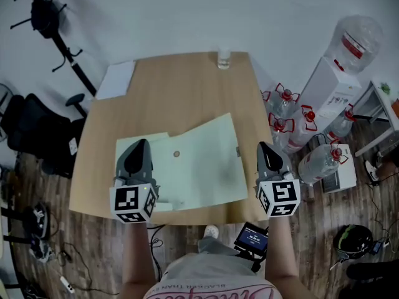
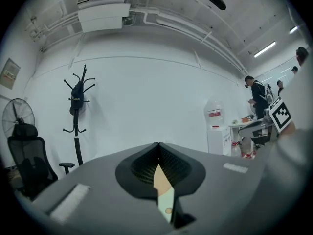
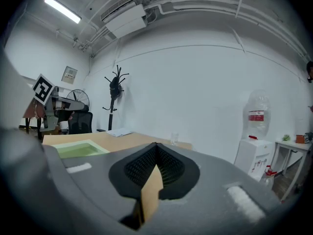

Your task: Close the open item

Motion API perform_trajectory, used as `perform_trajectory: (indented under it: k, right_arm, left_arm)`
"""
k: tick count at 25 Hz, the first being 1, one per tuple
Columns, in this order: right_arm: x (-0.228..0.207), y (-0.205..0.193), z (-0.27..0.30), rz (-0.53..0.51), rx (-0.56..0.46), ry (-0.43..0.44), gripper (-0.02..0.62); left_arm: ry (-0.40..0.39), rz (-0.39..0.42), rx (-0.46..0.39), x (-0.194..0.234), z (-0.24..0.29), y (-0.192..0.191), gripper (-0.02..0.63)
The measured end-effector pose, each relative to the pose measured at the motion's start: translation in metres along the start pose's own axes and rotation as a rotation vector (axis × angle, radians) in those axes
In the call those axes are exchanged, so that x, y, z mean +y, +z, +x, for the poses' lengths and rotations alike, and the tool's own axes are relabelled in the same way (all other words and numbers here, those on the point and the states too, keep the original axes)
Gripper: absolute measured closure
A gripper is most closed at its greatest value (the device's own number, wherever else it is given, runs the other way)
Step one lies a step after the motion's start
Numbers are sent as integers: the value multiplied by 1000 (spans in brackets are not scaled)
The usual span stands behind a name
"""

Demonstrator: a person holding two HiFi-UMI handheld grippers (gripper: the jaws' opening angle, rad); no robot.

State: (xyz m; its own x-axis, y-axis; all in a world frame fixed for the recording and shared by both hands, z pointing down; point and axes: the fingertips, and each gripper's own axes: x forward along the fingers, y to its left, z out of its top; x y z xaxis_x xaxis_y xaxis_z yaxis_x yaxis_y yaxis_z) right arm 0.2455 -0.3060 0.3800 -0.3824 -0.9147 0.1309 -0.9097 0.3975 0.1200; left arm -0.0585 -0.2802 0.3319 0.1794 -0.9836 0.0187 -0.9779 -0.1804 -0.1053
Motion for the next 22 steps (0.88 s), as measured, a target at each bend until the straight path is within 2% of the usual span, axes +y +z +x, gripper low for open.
perform_trajectory:
  k: [13,22]
  right_arm:
    - [12,-75,10,8,185,54,594]
    - [18,-122,21,10,350,151,594]
  left_arm:
    - [-8,-30,53,-4,-4,-32,591]
    - [-12,-40,65,-1,-8,-41,591]
